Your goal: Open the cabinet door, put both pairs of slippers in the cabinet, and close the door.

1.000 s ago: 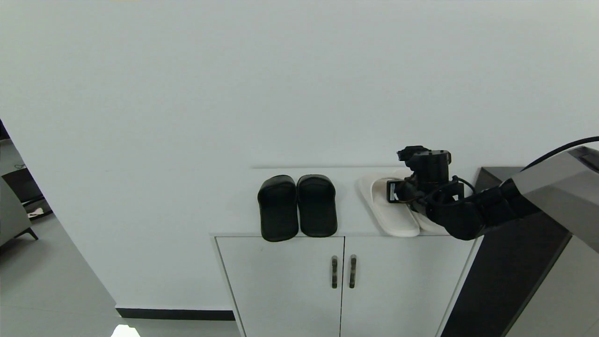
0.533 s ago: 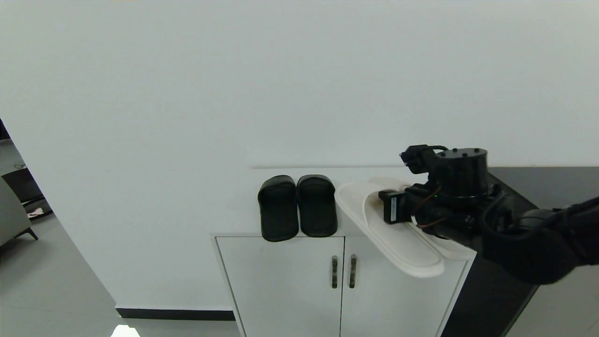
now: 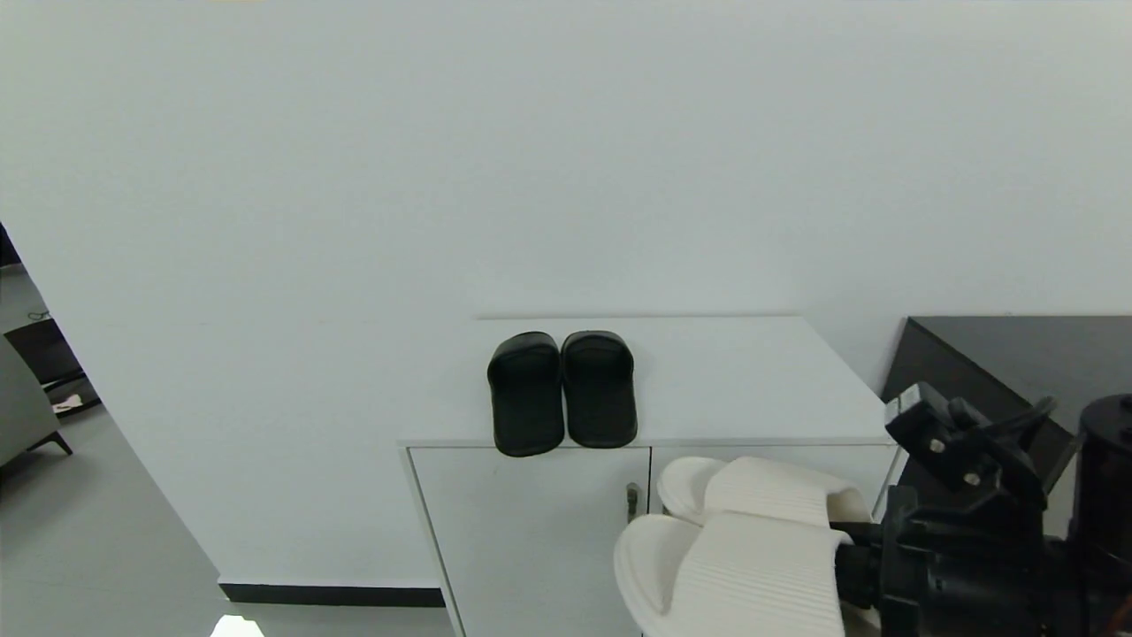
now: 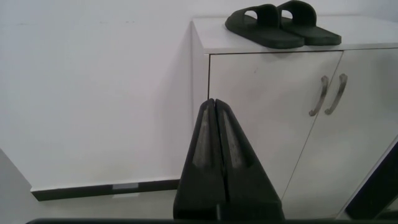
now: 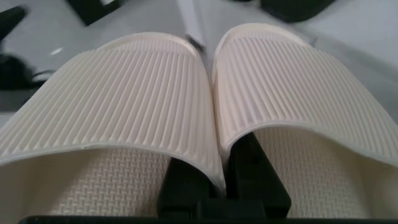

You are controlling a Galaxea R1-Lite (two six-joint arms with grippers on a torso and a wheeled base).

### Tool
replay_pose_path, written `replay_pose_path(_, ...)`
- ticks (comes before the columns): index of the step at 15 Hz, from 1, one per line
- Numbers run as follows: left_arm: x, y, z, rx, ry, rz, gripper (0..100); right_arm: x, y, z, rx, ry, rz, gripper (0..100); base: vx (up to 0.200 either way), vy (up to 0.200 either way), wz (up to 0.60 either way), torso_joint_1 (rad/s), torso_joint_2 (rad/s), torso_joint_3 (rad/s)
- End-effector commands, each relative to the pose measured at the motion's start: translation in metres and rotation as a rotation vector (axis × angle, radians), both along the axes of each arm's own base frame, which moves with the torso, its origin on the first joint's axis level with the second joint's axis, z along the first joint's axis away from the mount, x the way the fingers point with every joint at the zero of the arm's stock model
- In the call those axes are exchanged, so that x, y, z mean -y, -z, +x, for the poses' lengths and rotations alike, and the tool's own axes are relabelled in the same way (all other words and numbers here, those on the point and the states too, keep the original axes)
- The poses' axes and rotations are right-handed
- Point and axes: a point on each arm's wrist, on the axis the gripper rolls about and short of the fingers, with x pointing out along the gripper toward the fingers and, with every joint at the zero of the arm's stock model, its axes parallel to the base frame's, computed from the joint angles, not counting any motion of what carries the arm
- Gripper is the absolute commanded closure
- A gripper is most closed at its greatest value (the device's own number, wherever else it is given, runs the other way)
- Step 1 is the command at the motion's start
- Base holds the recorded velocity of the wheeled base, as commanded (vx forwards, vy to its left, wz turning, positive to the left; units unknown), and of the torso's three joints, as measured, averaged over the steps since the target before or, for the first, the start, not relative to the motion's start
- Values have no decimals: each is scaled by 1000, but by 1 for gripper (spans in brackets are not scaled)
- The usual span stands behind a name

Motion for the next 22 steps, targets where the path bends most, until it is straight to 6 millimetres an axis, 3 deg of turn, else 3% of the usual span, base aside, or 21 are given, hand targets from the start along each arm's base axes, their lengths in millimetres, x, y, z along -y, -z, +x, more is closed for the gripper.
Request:
replay_pose_path(1,0,0,0,0,0,0,100,11,-6,-14,28,-23,34,100,-200,0,0,-7,-2,-2)
replay_pose_path(7,0,0,0,0,1,-1,100,18,1,-22,0,-91,35,100,-200,0,0,3,-2,2)
replay_pose_path(11,0,0,0,0,0,0,100,24,13,-23,-21,-111,13,100,0,0,0,0,0,0)
replay_pose_path(20,0,0,0,0,1,2,100,32,15,-19,-17,-100,18,100,0,-200,0,4,5,2)
replay_pose_path(22,0,0,0,0,1,0,100,33,15,-19,-18,-99,18,100,0,0,0,0,0,0)
